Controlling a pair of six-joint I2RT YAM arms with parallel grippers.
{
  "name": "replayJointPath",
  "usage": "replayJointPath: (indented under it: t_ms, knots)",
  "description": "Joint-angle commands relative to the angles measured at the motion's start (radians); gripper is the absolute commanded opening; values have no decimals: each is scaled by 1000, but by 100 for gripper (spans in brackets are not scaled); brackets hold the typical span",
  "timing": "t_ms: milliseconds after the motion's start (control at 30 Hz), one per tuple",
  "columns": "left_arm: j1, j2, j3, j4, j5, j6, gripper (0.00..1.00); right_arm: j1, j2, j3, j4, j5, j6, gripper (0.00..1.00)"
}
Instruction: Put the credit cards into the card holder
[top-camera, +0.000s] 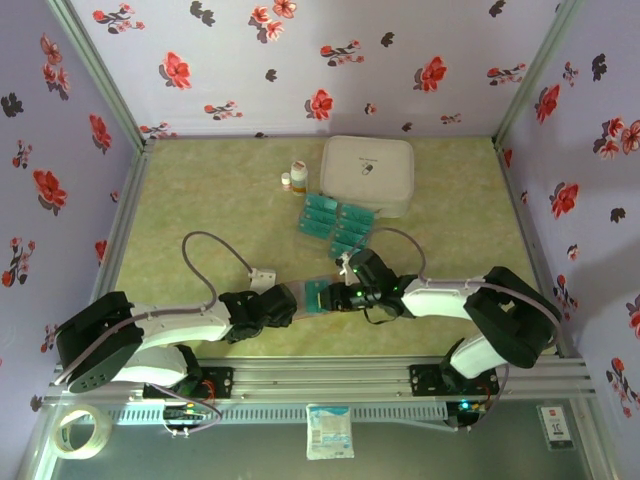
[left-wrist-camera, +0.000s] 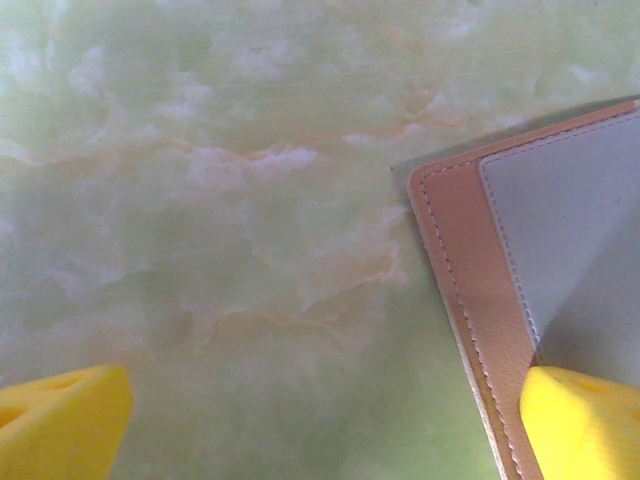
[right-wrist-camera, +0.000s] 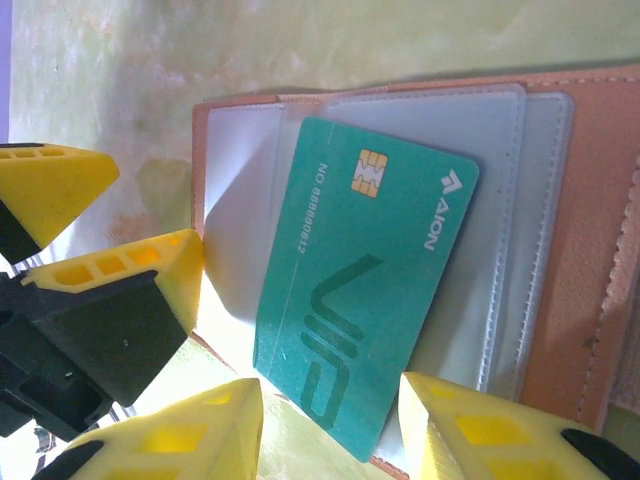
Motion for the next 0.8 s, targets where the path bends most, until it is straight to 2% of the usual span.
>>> replayJointPath:
  t_ms: [0, 767]
  knots:
    - [11, 8, -26, -94, -31, -4, 100, -6, 6, 29, -16, 24, -23, 40]
    - [12, 26, -28, -77, -30, -1, 100, -55, 105, 94, -20, -16, -34, 37]
